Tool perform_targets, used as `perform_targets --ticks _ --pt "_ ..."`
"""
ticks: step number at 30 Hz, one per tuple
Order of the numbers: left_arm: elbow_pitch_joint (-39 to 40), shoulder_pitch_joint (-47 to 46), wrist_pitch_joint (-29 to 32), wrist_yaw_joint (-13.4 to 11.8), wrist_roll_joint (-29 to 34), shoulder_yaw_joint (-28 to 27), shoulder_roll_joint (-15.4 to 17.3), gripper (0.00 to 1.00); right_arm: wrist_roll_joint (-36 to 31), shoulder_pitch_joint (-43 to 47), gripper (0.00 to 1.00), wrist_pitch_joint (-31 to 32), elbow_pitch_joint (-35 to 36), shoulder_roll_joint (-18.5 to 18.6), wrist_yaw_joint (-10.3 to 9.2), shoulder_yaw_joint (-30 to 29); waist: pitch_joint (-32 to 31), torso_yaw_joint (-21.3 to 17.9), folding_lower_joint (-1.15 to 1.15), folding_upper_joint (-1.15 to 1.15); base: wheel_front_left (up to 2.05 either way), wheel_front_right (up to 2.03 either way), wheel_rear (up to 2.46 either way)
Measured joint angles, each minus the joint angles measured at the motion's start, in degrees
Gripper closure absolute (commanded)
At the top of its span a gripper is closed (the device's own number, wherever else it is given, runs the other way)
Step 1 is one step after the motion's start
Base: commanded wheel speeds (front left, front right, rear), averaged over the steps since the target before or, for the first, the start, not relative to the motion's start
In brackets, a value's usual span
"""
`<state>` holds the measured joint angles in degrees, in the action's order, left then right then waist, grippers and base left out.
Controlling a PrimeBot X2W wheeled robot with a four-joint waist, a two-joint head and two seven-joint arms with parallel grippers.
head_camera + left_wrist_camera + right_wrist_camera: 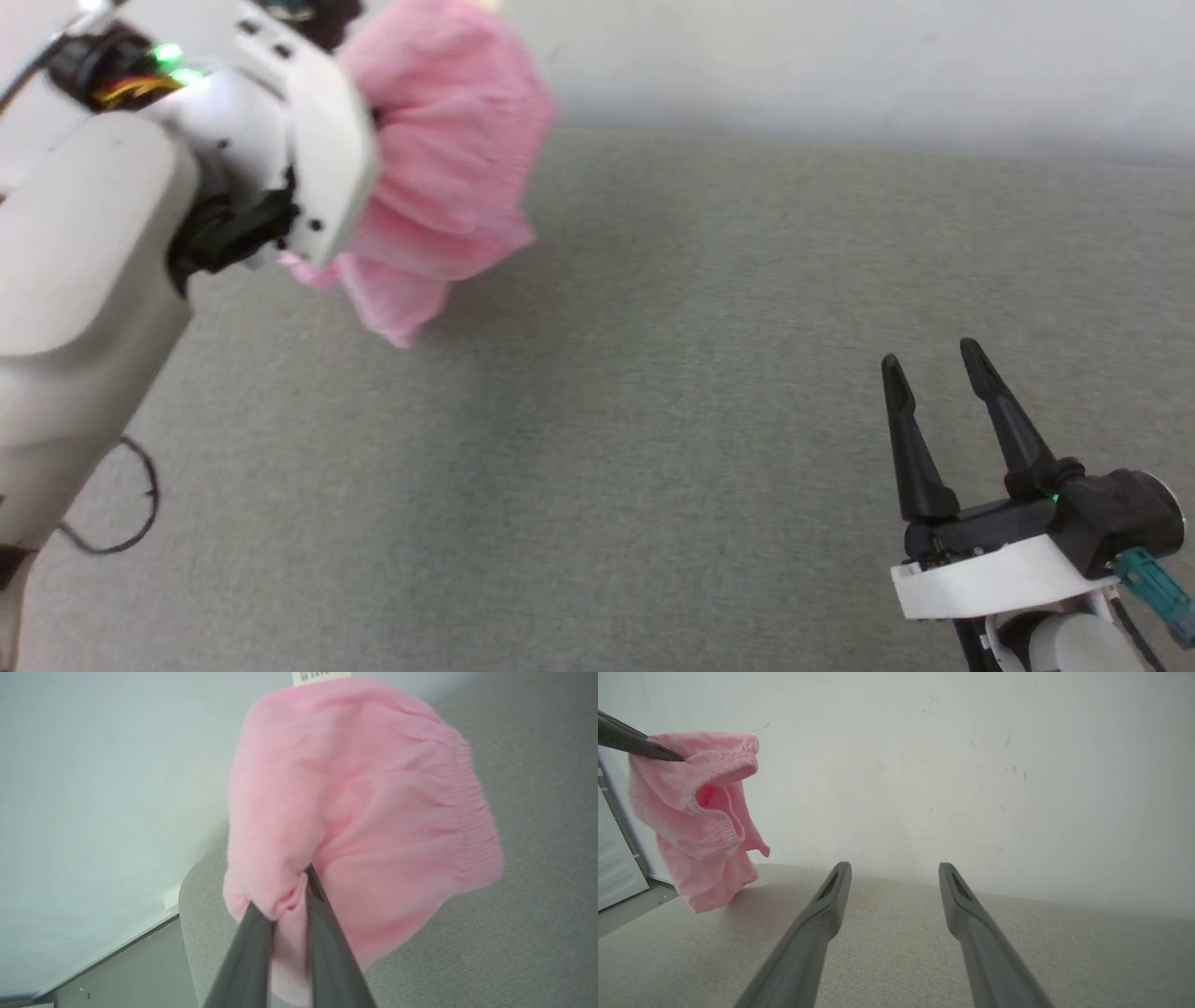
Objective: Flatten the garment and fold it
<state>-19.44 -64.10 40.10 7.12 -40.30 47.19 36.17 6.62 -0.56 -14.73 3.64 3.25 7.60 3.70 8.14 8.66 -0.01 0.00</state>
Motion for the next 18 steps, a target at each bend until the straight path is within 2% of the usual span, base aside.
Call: perform_targets --ticks 4,10,18 --pt "3.31 -2.33 -1.75 0.00 -2.61 4.69 -2.00 1.00 0.00 0.10 0.00 0.00 -0.05 -0.11 0.00 0.29 -1.32 -3.00 0.00 0.00 0.00 0.00 0.00" --pt "5.46 -3.89 -5.02 0.00 -5.69 12.39 -7.12 1.00 0.02 0.10 0.00 0.00 -0.04 -0.20 0.00 -0.33 -1.73 -8.93 0.01 0.00 0.00 0.00 0.00" --pt "0.26 0.16 -10.96 0.18 -10.11 23.80 -15.05 1.00 1.55 -0.18 0.00 0.00 0.08 -0.19 0.00 -0.68 0.23 -16.15 0.02 0.00 0.00 0.00 0.00"
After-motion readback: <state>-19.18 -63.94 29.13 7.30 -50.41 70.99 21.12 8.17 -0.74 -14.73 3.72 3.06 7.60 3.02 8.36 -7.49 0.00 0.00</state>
